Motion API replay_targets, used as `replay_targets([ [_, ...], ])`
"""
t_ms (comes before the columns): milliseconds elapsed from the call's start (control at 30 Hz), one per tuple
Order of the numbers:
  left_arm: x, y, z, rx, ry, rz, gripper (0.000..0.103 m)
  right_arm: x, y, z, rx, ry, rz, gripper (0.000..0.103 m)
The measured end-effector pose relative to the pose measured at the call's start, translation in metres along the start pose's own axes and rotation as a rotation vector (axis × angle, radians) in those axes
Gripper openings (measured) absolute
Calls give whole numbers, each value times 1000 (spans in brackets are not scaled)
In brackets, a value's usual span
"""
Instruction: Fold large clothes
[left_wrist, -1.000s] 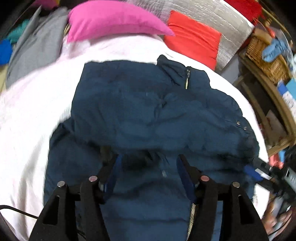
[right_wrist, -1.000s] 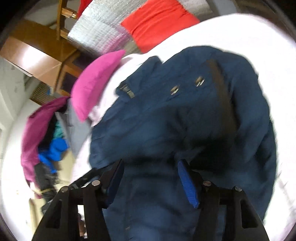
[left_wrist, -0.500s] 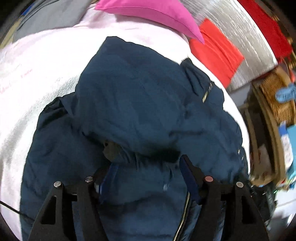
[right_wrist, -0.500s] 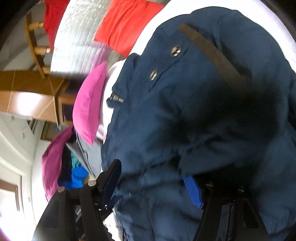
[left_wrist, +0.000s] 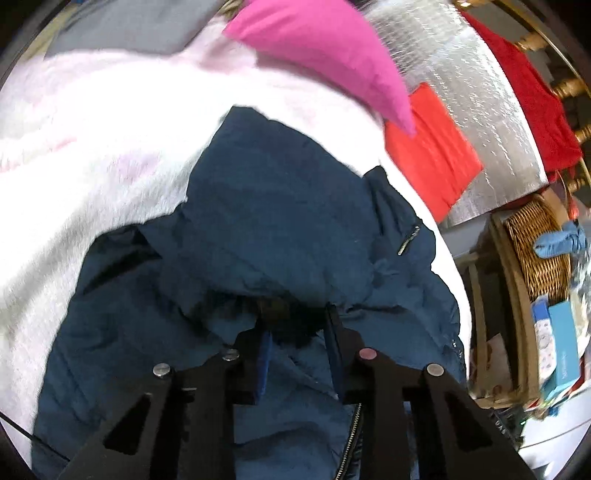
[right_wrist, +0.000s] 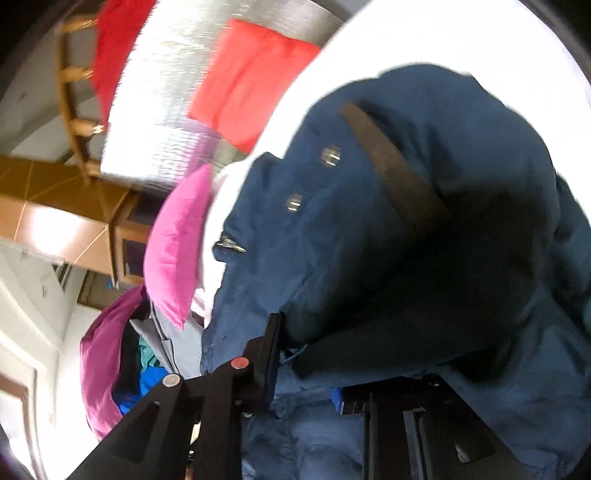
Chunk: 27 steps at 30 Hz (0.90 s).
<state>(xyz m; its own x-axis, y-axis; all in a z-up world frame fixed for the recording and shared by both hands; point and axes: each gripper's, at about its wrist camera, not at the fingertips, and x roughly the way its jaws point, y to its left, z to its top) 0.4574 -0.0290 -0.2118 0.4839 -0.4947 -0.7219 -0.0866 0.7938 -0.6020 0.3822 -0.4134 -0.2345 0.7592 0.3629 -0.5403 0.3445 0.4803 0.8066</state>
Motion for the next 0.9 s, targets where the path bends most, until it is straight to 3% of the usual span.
replay_targets([
  [133, 21, 9, -1, -4, 71, 69, 33, 16, -15, -2, 30, 65, -70, 24],
  [233, 16, 7, 2, -6, 71, 68, 36, 15, -19, 1, 62, 100, -47, 27],
  [300, 8, 7, 0, 2, 58, 97, 49, 11, -18, 2, 57, 116, -44, 38],
  [367, 0, 7, -3, 10, 61, 127, 51, 6, -20, 1, 57, 149, -55, 50],
  [500, -15, 1, -17, 76, 101, 149, 51, -15, -13, 0, -14, 201, -109, 51],
  [600, -37, -6, -19, 148, 40, 153, 51, -40, -6, 0, -88, 168, -109, 51],
  [700, -57, -9, -13, 204, -74, 187, 56, -61, 3, 3, -158, 61, -119, 50],
  [800, -58, -6, -2, 208, -172, 249, 60, -66, 12, 4, -216, -23, -149, 38],
  [900, -44, 1, 8, 224, -202, 347, 60, -55, 23, 5, -289, -81, -205, 38],
])
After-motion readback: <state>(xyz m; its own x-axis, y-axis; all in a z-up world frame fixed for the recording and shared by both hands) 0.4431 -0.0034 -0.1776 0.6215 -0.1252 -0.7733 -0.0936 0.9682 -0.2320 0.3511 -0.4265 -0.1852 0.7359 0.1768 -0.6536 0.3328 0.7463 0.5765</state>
